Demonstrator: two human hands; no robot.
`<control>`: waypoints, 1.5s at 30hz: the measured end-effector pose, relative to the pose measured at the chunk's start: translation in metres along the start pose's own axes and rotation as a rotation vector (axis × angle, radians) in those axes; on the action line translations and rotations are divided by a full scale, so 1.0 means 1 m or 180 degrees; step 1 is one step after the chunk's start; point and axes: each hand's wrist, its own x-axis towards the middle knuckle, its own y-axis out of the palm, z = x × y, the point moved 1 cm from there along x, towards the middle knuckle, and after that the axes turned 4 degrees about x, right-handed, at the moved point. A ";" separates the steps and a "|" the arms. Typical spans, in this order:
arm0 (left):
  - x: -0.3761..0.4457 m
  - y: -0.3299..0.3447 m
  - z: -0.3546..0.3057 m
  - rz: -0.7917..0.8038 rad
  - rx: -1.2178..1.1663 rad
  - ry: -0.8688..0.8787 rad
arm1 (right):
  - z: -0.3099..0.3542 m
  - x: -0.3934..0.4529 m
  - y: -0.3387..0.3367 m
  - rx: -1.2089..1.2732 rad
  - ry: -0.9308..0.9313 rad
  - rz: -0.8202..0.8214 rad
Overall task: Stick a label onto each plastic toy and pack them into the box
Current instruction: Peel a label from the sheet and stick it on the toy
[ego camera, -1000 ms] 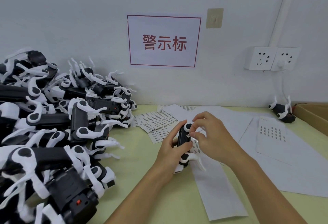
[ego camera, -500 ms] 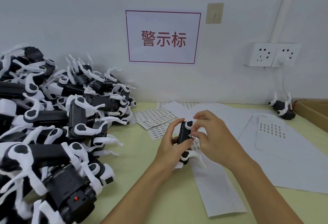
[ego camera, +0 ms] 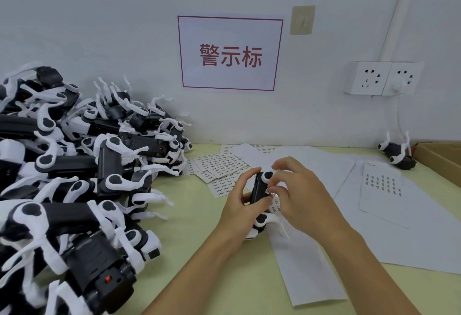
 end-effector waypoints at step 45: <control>-0.001 0.001 0.001 -0.0018 0.0149 0.0091 | -0.002 -0.003 0.003 -0.0189 -0.0154 -0.0215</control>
